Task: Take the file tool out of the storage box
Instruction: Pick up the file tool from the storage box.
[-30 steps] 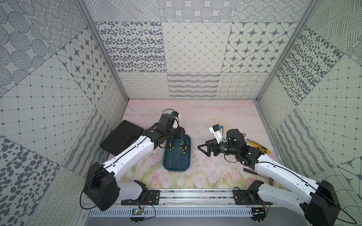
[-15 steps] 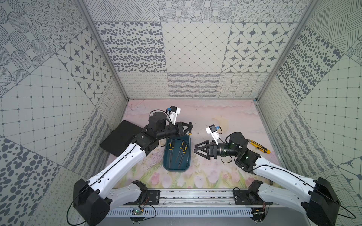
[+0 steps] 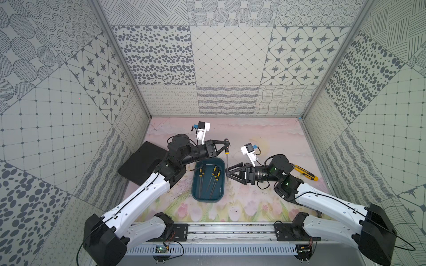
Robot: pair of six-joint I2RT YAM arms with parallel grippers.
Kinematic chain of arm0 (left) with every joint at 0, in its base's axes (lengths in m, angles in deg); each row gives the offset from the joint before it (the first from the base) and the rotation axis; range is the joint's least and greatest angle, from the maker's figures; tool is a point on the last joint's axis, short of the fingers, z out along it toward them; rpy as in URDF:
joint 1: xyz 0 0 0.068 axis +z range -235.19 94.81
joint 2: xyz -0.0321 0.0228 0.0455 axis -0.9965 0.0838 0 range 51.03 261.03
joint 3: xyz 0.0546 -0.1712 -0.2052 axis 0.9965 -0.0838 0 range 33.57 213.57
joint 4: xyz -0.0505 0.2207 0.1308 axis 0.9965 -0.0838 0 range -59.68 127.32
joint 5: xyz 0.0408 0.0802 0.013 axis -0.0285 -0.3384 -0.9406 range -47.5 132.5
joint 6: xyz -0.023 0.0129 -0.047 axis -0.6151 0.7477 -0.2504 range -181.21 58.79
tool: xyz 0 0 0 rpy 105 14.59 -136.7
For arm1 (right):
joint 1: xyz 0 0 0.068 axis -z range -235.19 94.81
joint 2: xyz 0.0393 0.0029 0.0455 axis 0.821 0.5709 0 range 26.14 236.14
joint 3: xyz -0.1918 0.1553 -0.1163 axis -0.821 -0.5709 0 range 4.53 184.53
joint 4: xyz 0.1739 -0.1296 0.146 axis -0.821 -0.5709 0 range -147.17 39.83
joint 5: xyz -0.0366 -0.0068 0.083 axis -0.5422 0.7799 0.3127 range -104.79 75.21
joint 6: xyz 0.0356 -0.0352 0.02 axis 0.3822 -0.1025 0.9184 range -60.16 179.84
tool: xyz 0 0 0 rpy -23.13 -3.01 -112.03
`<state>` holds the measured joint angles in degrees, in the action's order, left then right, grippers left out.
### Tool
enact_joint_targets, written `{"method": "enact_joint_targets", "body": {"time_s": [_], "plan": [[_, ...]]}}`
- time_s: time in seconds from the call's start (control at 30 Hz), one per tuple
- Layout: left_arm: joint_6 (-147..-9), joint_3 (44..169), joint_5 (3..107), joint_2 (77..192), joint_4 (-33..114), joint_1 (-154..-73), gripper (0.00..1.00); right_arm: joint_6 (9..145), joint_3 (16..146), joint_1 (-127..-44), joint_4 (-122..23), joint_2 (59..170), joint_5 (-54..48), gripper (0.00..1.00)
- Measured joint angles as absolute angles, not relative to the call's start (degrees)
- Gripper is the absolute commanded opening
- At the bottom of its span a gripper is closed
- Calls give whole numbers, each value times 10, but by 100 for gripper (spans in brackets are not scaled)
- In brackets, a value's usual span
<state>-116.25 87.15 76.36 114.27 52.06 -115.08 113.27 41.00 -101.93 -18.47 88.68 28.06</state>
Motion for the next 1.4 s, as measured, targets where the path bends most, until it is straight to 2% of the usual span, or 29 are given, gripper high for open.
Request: {"method": "enact_joint_targets", "body": {"time_s": [0.13, 0.63, 1.07, 1.13, 1.23, 1.27, 1.4], "plan": [[-1178, 863, 764, 1140, 552, -1151, 5, 1143, 412, -1021, -170, 892, 281, 41], [-1197, 836, 761, 1118, 611, -1138, 5, 1144, 412, -1021, -172, 877, 274, 28], [-1203, 826, 763, 1116, 642, -1135, 6, 1148, 414, -1020, -182, 879, 268, 1], [-1203, 824, 762, 1116, 648, -1135, 8, 1146, 416, -1020, -187, 879, 267, 0], [-1203, 819, 761, 1116, 654, -1134, 16, 1141, 420, -1021, -200, 879, 266, 0], [-1203, 818, 761, 1116, 654, -1133, 21, 1137, 422, -1021, -206, 879, 264, 0], [-1195, 822, 757, 1117, 652, -1132, 69, 1117, 427, -1020, -241, 871, 250, 0]]}}
